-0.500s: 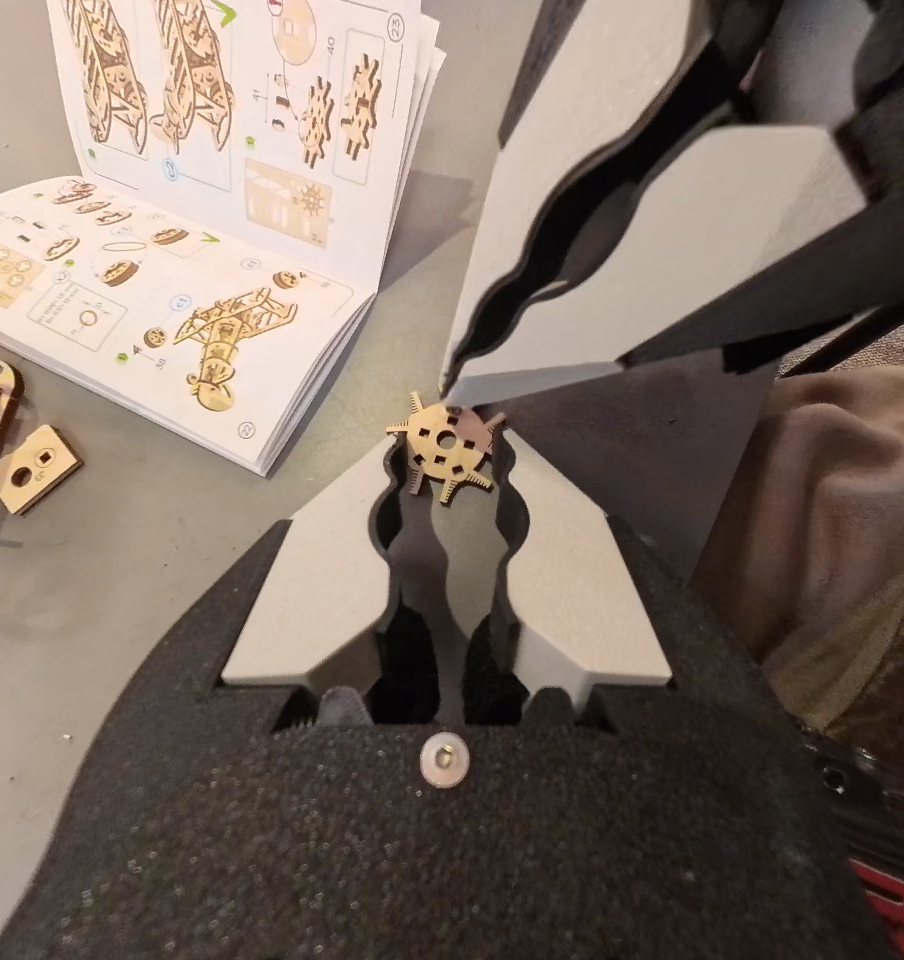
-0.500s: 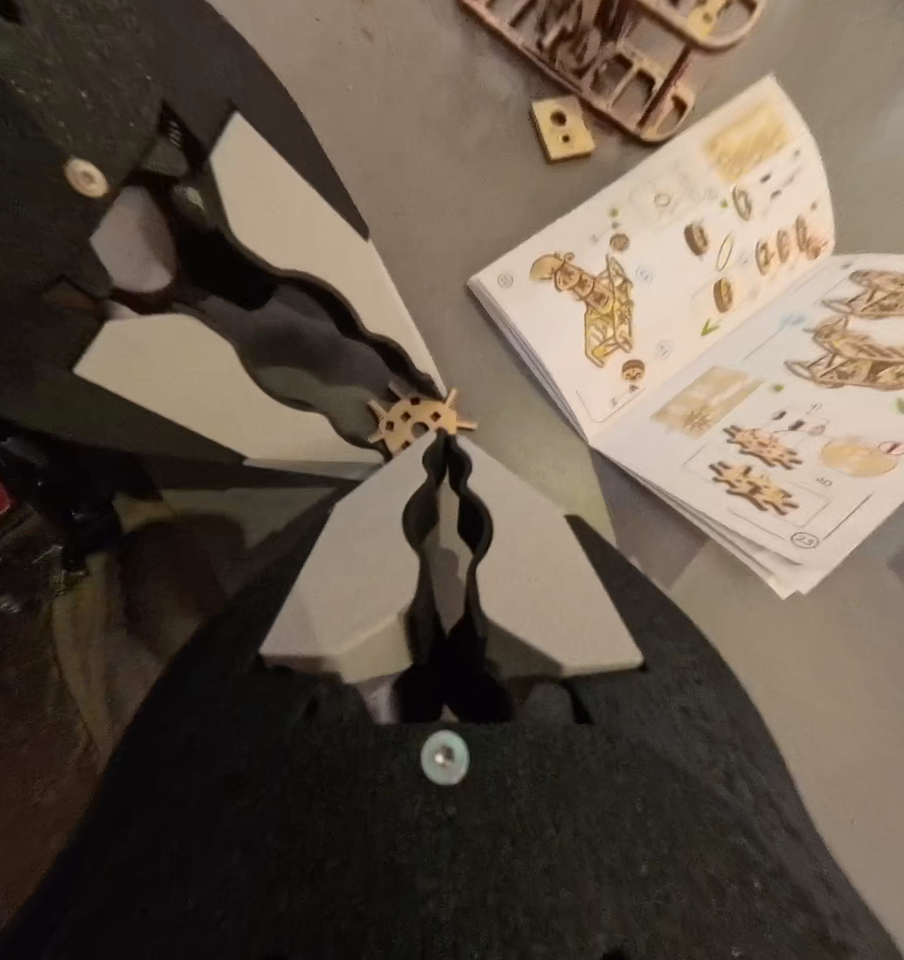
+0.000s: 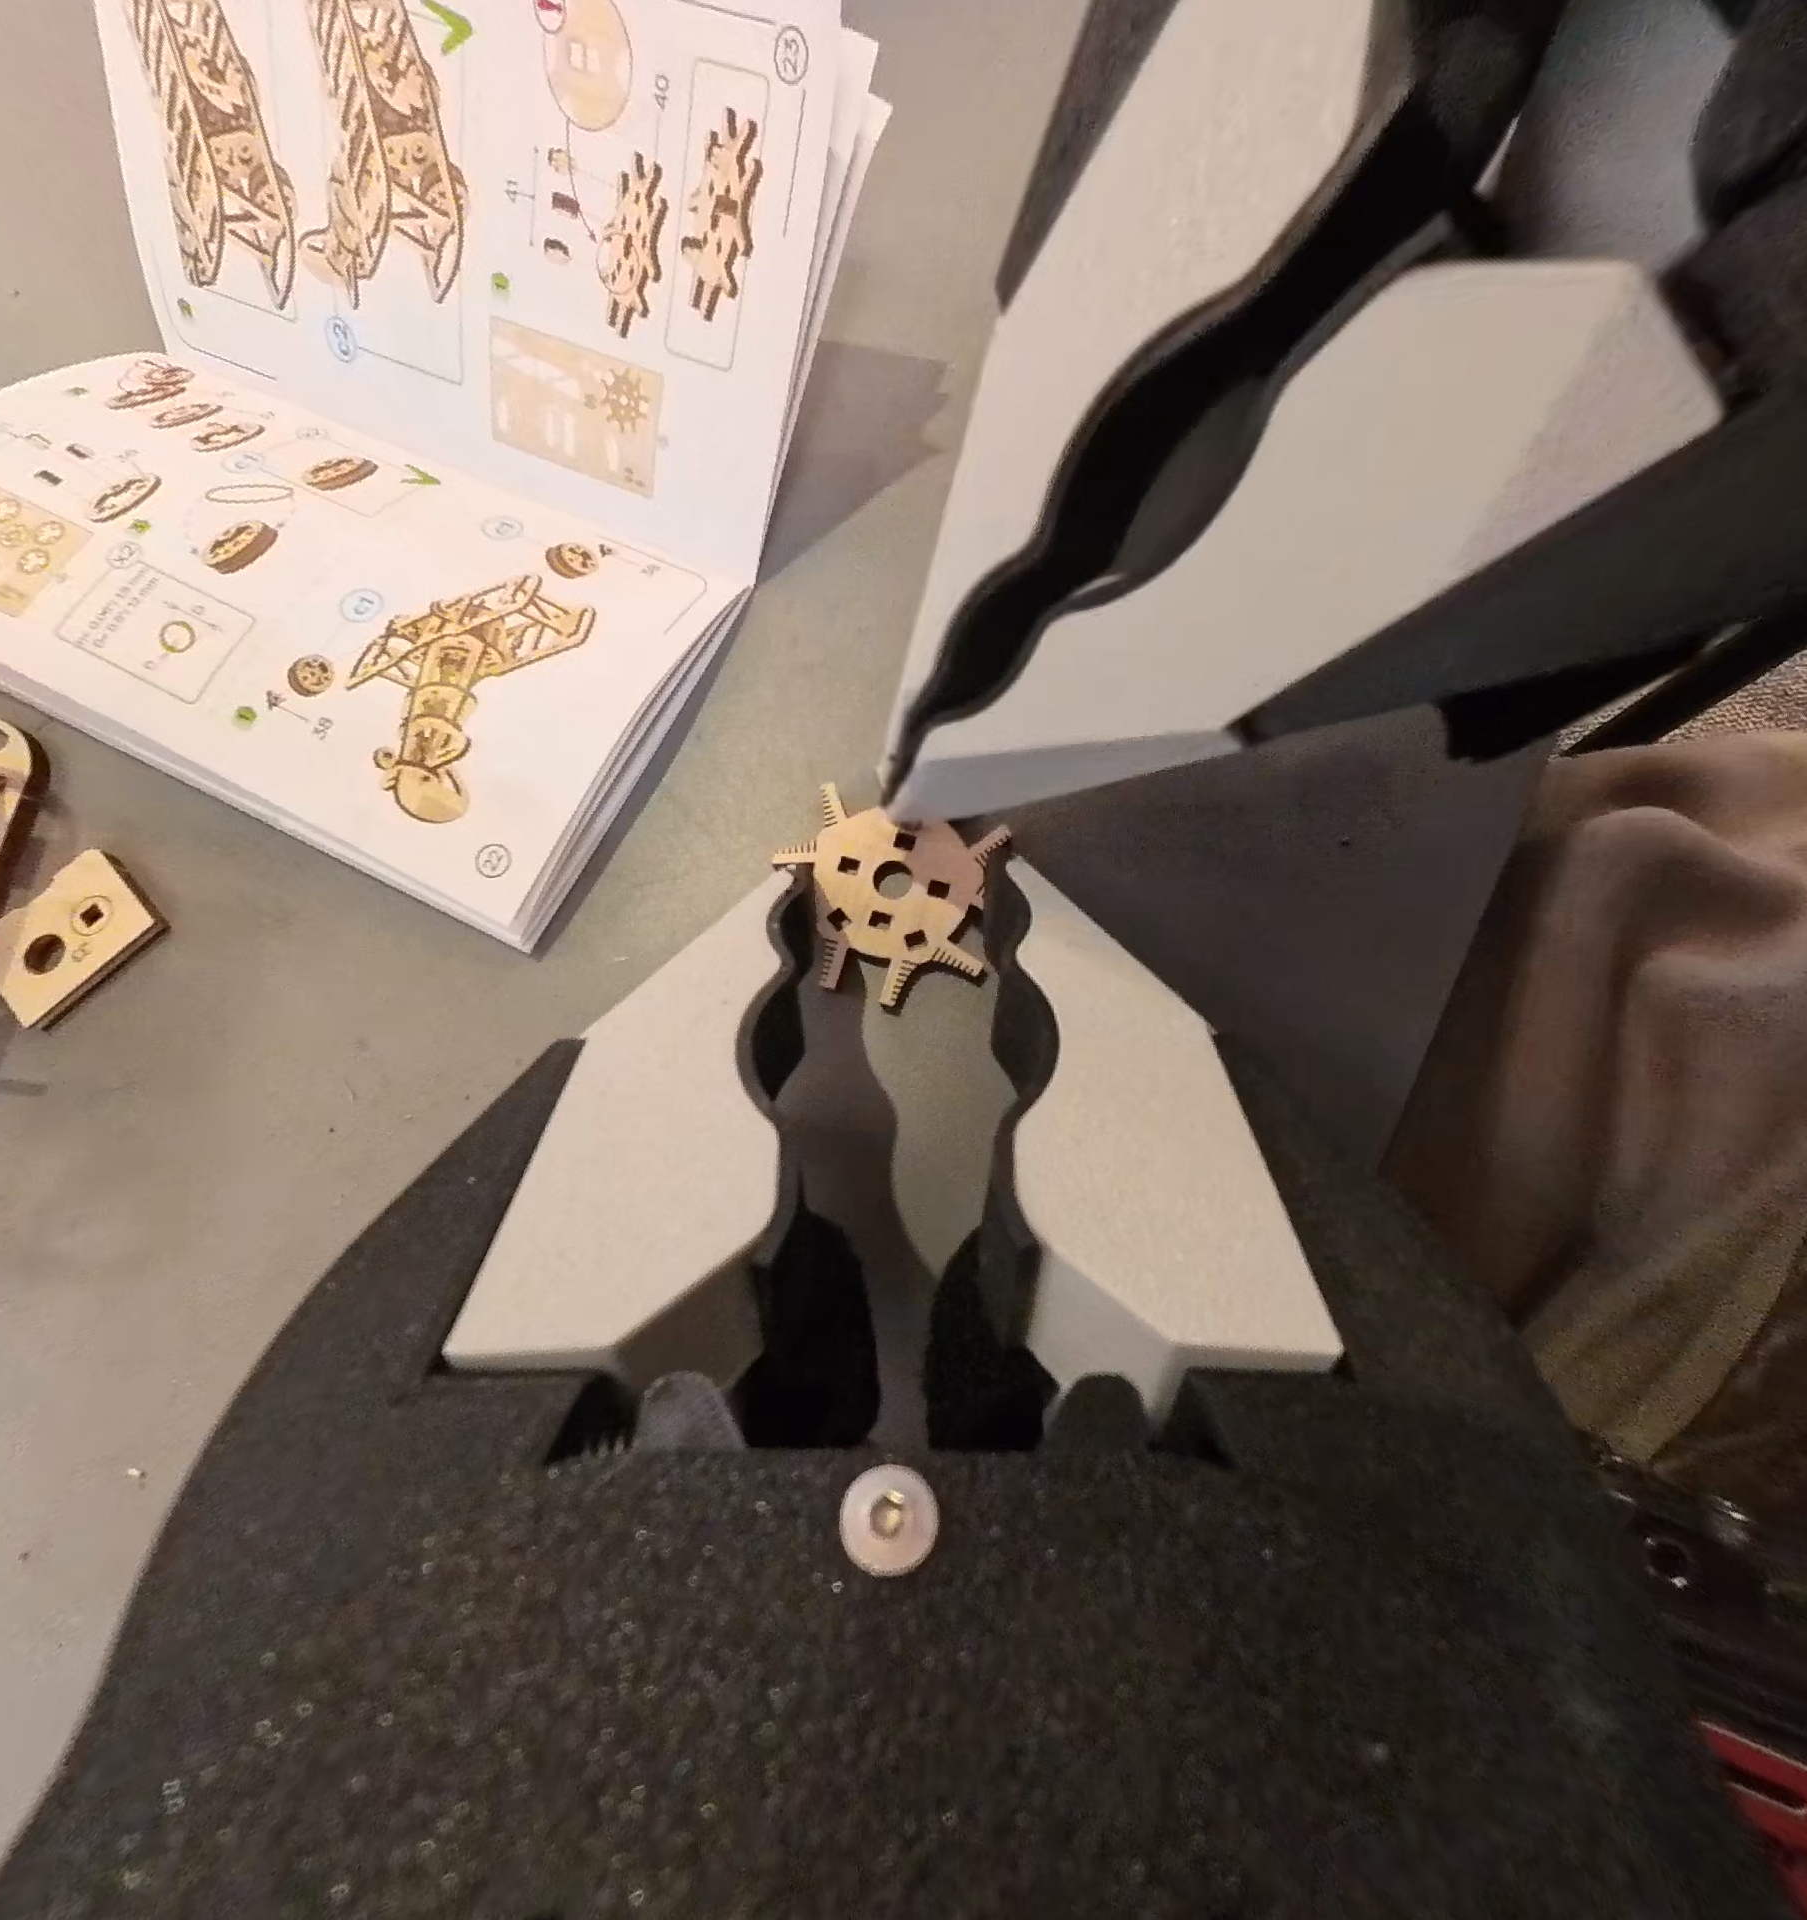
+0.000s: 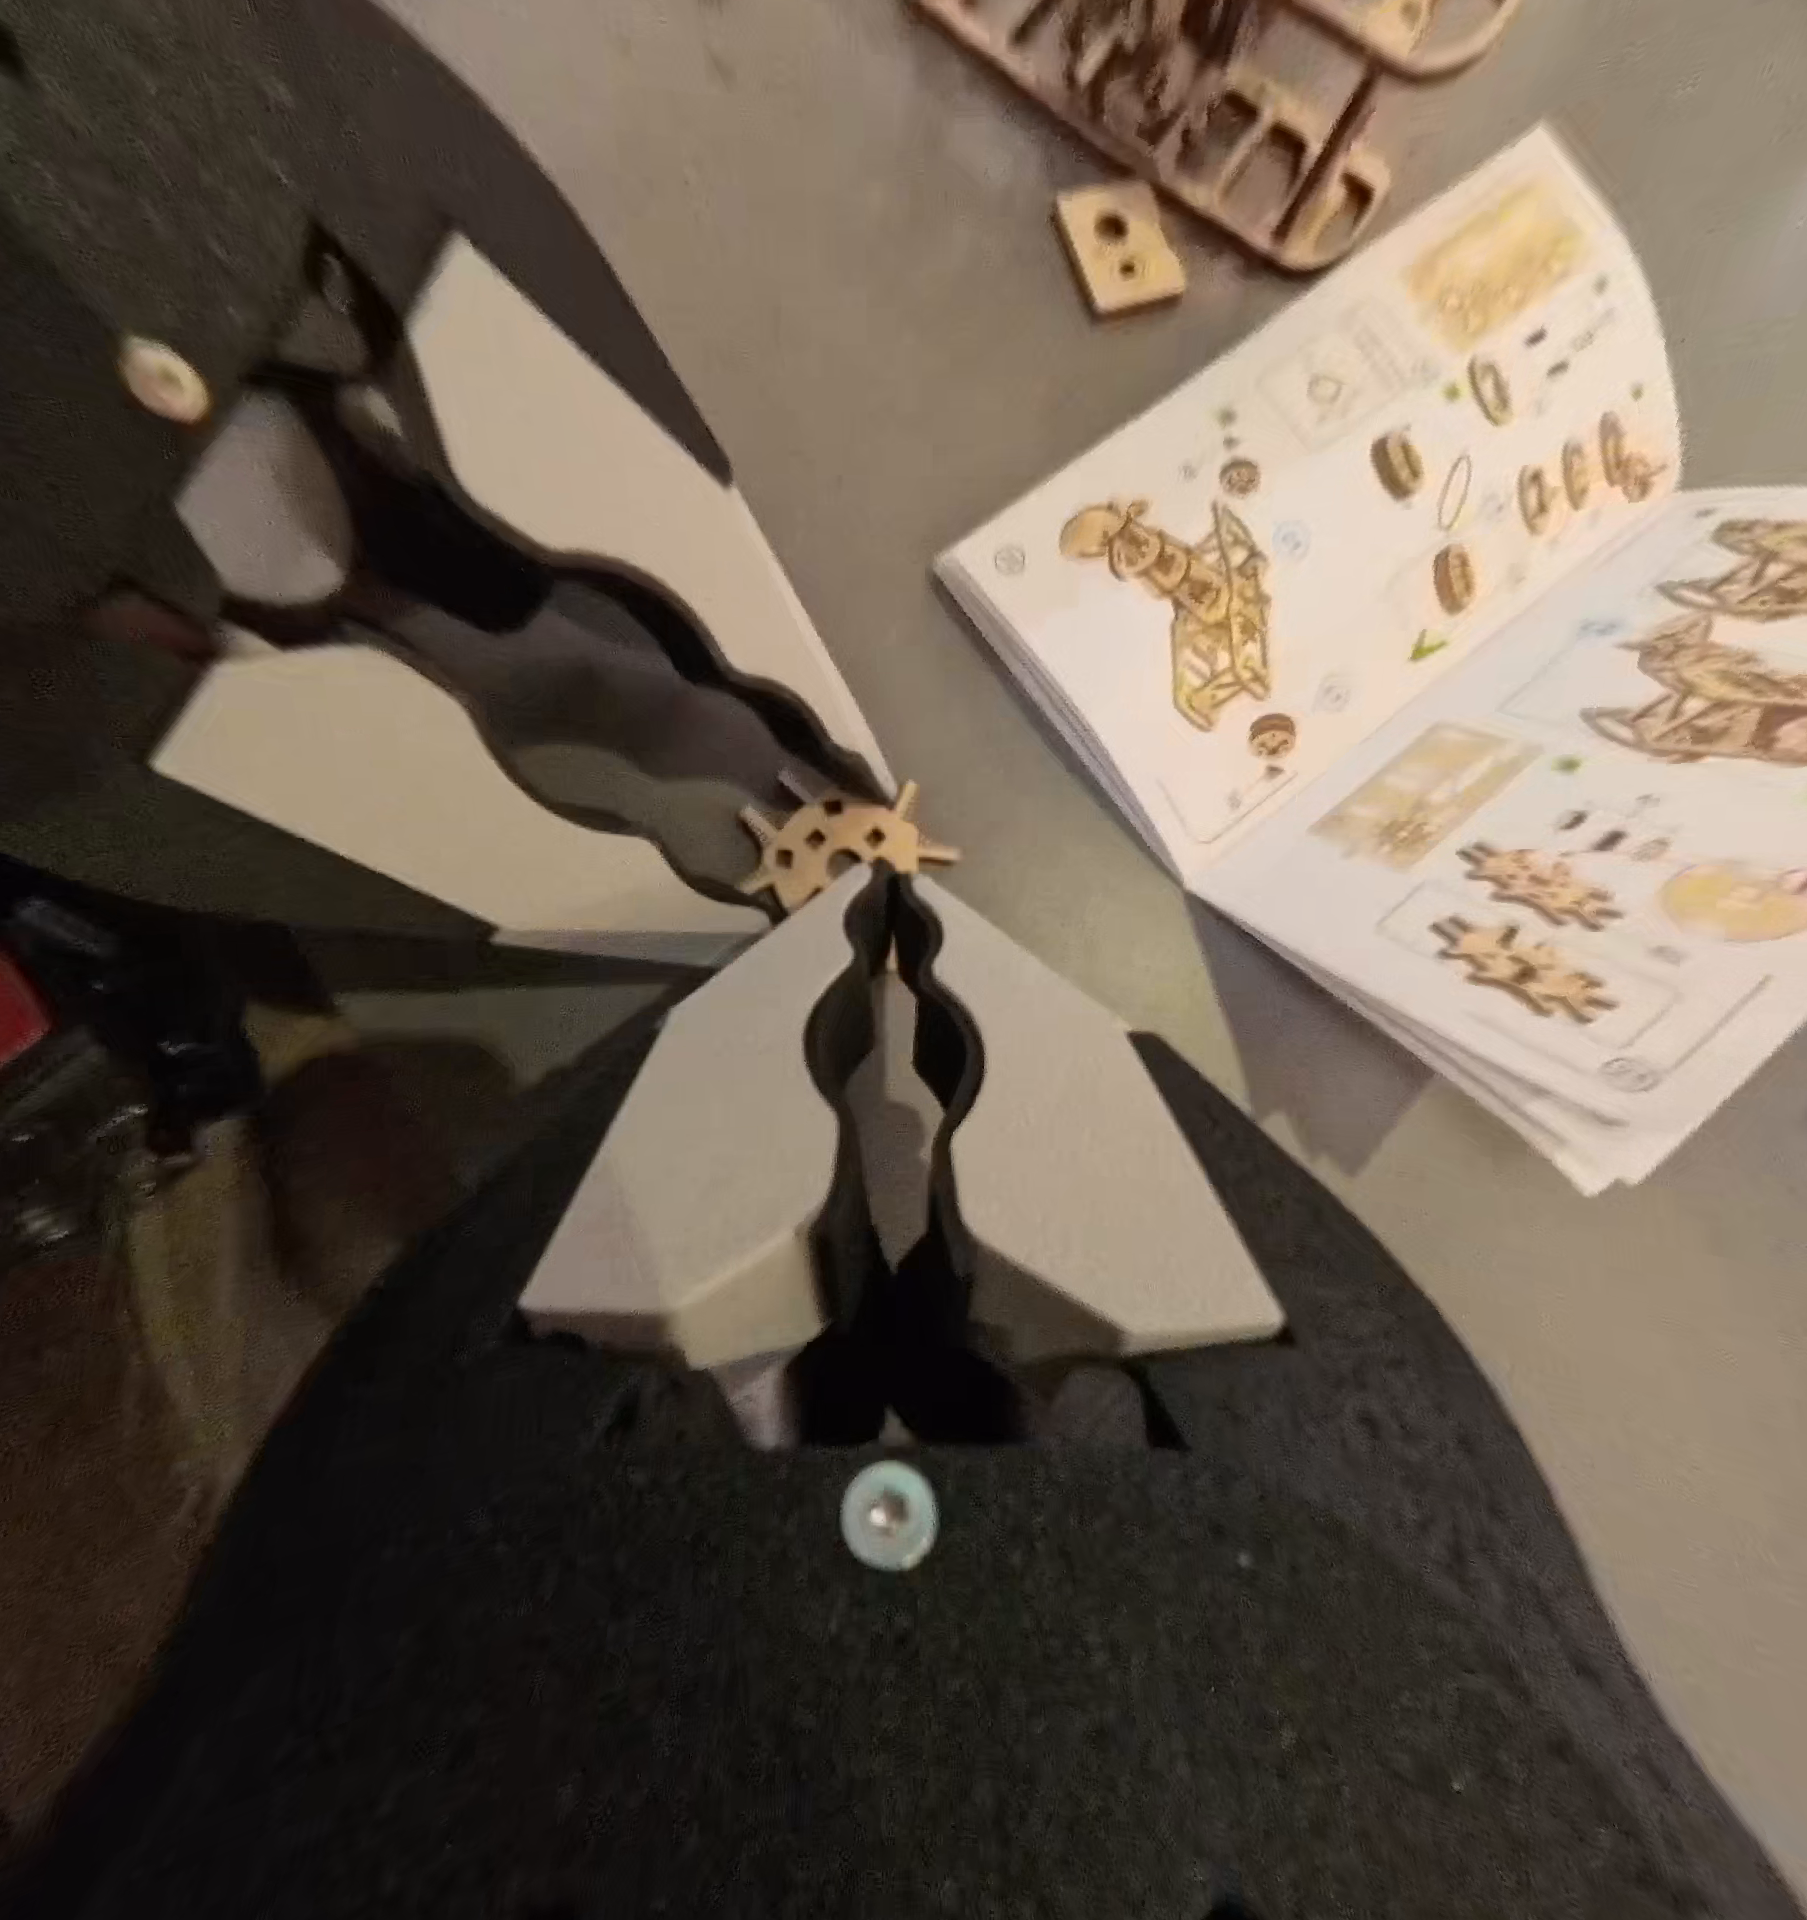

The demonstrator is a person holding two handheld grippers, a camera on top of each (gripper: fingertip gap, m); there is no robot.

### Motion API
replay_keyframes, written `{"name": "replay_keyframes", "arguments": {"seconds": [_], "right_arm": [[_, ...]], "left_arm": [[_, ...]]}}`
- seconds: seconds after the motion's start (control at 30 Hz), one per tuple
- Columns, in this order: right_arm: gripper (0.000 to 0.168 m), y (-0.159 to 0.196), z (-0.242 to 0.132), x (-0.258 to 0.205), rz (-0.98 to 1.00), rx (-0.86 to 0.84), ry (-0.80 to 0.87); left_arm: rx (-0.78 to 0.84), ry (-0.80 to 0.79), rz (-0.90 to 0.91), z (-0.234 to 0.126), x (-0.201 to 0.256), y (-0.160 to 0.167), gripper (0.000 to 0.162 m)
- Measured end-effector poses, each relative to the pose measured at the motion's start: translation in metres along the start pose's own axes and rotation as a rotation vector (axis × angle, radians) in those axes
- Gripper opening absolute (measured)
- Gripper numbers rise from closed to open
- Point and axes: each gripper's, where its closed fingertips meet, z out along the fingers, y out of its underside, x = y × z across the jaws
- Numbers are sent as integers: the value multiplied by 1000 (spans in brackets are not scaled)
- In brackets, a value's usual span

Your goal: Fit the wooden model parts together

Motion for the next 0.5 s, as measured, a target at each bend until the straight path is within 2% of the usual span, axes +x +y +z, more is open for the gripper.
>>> {"name": "replay_keyframes", "arguments": {"seconds": [0.07,0.17,0.2,0.27,0.33,0.5], "right_arm": [[0,1,-1,0,-29,-32,6],[0,-28,-12,4,-43,101,61],[0,-26,-10,4,-49,88,57],[0,0,3,1,-2,-20,20],[0,5,-1,-2,19,-43,-20],[0,-26,-20,9,8,94,52]], "left_arm": [[0,0,0,0,0,0,31],[0,0,1,0,0,0,31],[0,0,0,0,0,0,31],[0,1,0,0,0,0,31],[0,1,-1,0,0,0,31],[0,1,3,0,0,0,31]]}}
